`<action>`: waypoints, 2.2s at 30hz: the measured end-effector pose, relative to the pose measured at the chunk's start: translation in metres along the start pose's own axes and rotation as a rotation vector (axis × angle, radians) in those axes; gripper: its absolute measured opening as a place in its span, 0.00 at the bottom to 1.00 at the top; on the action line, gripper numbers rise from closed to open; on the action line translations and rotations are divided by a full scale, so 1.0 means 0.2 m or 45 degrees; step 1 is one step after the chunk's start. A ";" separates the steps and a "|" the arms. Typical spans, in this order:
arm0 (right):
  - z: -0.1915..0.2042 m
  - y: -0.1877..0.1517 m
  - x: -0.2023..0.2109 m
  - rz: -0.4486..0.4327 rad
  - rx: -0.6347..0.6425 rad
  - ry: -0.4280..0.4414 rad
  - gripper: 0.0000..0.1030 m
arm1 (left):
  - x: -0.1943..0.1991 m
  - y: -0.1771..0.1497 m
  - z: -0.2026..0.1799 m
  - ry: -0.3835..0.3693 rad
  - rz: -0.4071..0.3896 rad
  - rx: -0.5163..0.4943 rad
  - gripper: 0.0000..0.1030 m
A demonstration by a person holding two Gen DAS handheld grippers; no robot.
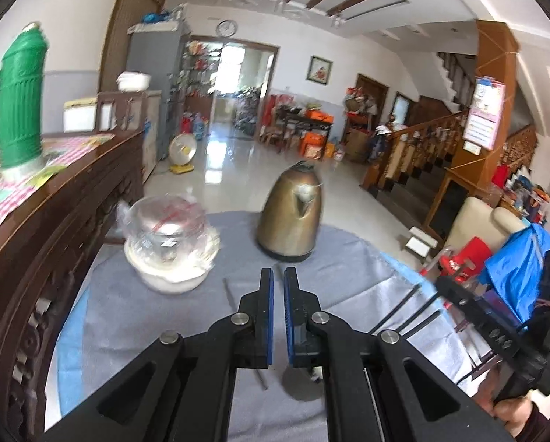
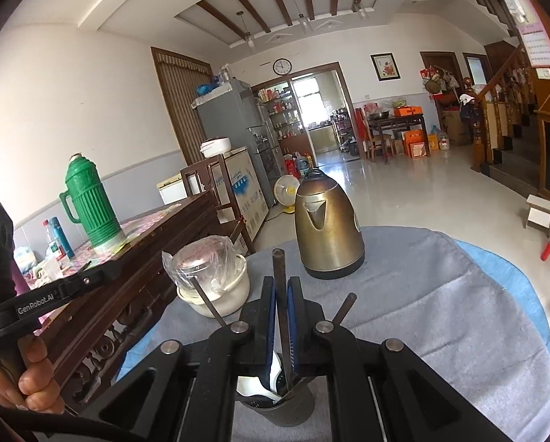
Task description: Organize utensils
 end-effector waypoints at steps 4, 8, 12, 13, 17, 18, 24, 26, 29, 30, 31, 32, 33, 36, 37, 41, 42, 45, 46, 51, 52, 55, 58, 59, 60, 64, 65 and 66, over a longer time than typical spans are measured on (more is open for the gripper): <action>0.02 -0.01 -0.01 0.017 0.007 0.026 0.09 | -0.08 -0.07 0.15 0.018 0.115 0.075 0.05; 0.07 -0.05 -0.05 0.054 0.071 0.032 0.09 | -0.19 -0.17 0.25 0.048 0.235 0.092 0.09; 0.06 -0.07 -0.08 0.102 0.062 0.037 0.10 | -0.27 -0.27 0.29 0.063 0.323 0.098 0.18; 0.05 -0.08 -0.07 0.108 0.049 0.046 0.10 | -0.28 -0.29 0.29 0.061 0.342 0.098 0.18; 0.00 -0.07 -0.05 0.117 -0.018 0.068 0.23 | -0.31 -0.35 0.27 0.054 0.383 0.088 0.19; -0.02 -0.07 -0.04 0.117 -0.042 0.076 0.27 | -0.32 -0.35 0.26 0.053 0.390 0.084 0.19; -0.14 -0.06 0.12 0.014 -0.158 0.110 0.64 | -0.37 -0.41 0.22 0.041 0.446 0.051 0.19; -0.18 -0.06 0.19 -0.025 -0.179 0.114 0.64 | -0.41 -0.44 0.22 0.038 0.471 0.050 0.19; -0.26 -0.10 0.28 -0.060 -0.211 0.112 0.64 | -0.47 -0.47 0.21 0.030 0.512 0.053 0.22; -0.28 -0.11 0.29 -0.055 -0.214 0.107 0.64 | -0.50 -0.48 0.21 0.032 0.529 0.051 0.24; -0.32 -0.15 0.31 -0.041 -0.221 0.086 0.64 | -0.52 -0.49 0.21 0.033 0.539 0.050 0.25; -0.34 -0.17 0.31 -0.029 -0.225 0.075 0.62 | -0.56 -0.50 0.20 0.034 0.558 0.047 0.25; -0.38 -0.21 0.32 -0.003 -0.233 0.057 0.62 | -0.59 -0.51 0.20 0.035 0.574 0.046 0.25; -0.50 -0.35 0.29 0.113 -0.272 0.014 0.53 | -0.69 -0.55 0.18 0.047 0.623 0.041 0.25; -0.53 -0.40 0.28 0.152 -0.286 0.002 0.50 | -0.73 -0.56 0.17 0.058 0.642 0.030 0.25; -0.63 -0.53 0.27 0.229 -0.321 -0.038 0.48 | -0.84 -0.59 0.16 0.074 0.684 0.016 0.25; -0.66 -0.56 0.27 0.245 -0.333 -0.043 0.48 | -0.86 -0.59 0.16 0.076 0.687 0.013 0.25; -0.69 -0.60 0.27 0.263 -0.345 -0.050 0.48 | -0.91 -0.59 0.15 0.077 0.691 -0.003 0.25; -0.70 -0.60 0.27 0.265 -0.349 -0.048 0.48 | -0.92 -0.59 0.14 0.070 0.690 -0.009 0.25; -0.67 -0.59 0.23 0.277 -0.349 -0.032 0.48 | -0.99 -0.60 0.12 0.061 0.699 -0.032 0.25; -0.66 -0.60 0.22 0.279 -0.346 -0.031 0.48 | -1.00 -0.60 0.12 0.054 0.701 -0.033 0.25; -0.67 -0.61 0.20 0.291 -0.345 -0.026 0.48 | -1.05 -0.62 0.12 0.044 0.706 -0.036 0.25; -0.68 -0.63 0.19 0.303 -0.365 -0.022 0.48 | -1.07 -0.62 0.13 0.037 0.692 -0.045 0.25; -0.68 -0.63 0.19 0.305 -0.370 -0.021 0.48 | -1.07 -0.62 0.13 0.029 0.687 -0.047 0.25; -0.69 -0.63 0.19 0.306 -0.376 -0.021 0.48 | -1.07 -0.62 0.13 0.021 0.685 -0.042 0.25; -0.68 -0.63 0.18 0.308 -0.374 -0.018 0.48 | -1.06 -0.62 0.16 0.015 0.697 -0.051 0.12; -0.67 -0.63 0.18 0.310 -0.377 -0.013 0.48 | -1.05 -0.61 0.17 0.005 0.707 -0.038 0.09; -0.67 -0.63 0.17 0.312 -0.380 -0.007 0.48 | -1.04 -0.62 0.19 -0.004 0.718 -0.027 0.08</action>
Point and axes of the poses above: each gripper's, at about its wrist camera, not at the fingertips, and x roughly against the way its jaws point, z to its left, y to its top, the point moved 2 cm from there along -x, roughly the way its jaws point, and after that the axes turned 2 degrees about -x, right-handed, at the moved point
